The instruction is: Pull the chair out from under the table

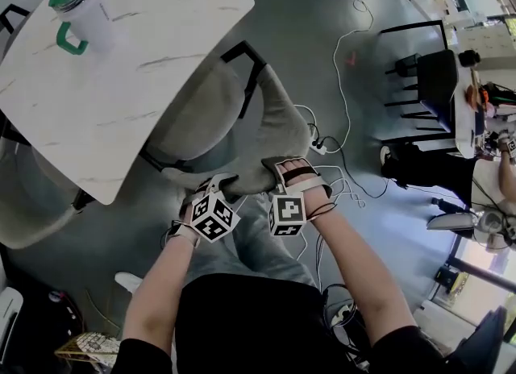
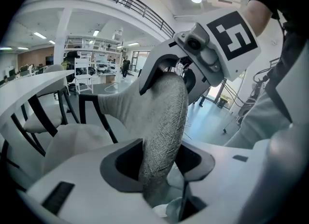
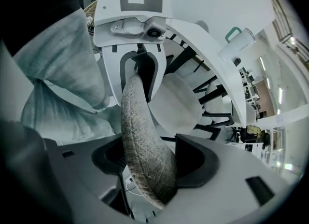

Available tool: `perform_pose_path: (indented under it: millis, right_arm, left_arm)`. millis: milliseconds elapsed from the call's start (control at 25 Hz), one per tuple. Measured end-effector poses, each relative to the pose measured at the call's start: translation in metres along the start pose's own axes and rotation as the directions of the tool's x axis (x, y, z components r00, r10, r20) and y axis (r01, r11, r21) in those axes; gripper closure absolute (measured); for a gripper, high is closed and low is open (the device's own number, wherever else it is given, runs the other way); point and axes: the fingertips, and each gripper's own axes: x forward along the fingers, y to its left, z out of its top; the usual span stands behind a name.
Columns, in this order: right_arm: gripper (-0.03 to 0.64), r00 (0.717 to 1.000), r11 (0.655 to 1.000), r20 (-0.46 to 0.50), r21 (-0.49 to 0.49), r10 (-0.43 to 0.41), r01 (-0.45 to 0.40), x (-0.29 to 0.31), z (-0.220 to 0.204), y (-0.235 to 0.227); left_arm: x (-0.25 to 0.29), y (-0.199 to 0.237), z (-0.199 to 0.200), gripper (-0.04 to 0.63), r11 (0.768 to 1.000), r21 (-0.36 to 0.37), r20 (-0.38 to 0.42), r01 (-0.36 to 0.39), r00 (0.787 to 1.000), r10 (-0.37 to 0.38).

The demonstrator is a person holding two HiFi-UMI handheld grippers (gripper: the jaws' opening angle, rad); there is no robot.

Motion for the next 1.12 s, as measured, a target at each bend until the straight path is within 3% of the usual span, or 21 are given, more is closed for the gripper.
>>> perform_pose_path:
  millis: [200, 680, 1120]
  right_arm:
    - [0.354, 1.0, 1.0, -0.015, -0.027, 0.006, -0.006, 0.002, -0.002, 0.003]
    - [0.439, 0.996, 0.987, -0.027, -0.133, 0.084, -0.087, -0.003, -0.008, 0.01]
    - [0.442, 0.986, 0.97, -0.065, -0.178, 0.154, -0.163, -0.015, -0.047, 0.043]
  left_arm:
    - [0.003, -0.001, -0.001, 0.417, 0.999, 0.015, -0.008, -0.032, 0.999, 0.032]
    - [0.004, 0.0, 0.0, 0.433, 0.996, -0.033, -0.026, -0.086, 0.996, 0.085]
    - [0.035, -0.051, 0.011, 0.448, 0.992, -0.094, -0.024, -0.08, 0.997, 0.078]
